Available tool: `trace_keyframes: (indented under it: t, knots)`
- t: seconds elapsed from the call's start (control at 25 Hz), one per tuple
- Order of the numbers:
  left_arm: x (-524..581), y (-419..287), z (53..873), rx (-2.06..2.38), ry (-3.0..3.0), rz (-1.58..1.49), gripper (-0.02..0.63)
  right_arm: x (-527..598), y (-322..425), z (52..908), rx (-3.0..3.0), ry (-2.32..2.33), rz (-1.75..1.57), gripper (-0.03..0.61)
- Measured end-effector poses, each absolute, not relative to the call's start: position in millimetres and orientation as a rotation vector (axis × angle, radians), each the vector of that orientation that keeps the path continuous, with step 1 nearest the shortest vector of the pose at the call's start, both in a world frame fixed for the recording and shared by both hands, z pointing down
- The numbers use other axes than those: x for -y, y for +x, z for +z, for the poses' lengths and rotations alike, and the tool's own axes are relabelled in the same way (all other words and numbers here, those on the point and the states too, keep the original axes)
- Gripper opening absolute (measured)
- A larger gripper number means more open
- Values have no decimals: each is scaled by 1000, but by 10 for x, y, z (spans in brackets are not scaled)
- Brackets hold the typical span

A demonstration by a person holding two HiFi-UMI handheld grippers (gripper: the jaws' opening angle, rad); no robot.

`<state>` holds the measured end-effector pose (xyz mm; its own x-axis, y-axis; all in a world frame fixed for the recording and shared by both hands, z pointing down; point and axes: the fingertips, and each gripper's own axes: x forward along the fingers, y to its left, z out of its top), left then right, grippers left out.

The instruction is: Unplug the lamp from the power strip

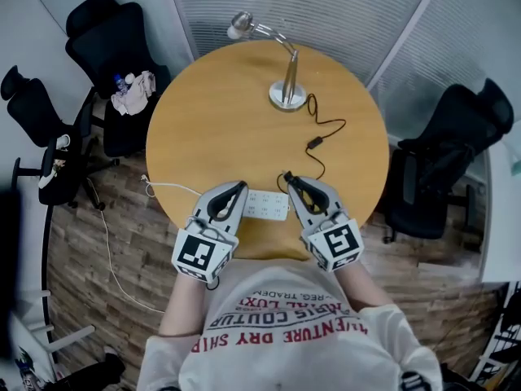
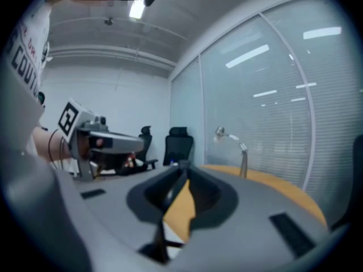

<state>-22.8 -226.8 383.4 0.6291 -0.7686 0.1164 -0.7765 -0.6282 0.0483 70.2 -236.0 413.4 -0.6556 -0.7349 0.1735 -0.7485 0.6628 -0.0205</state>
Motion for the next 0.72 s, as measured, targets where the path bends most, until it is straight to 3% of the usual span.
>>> trace_keyframes:
  t: [0.72]
  knots:
    - [2282,-238,3815,1307,2721,71,29,2340,762,4061,2692,1270,92,72]
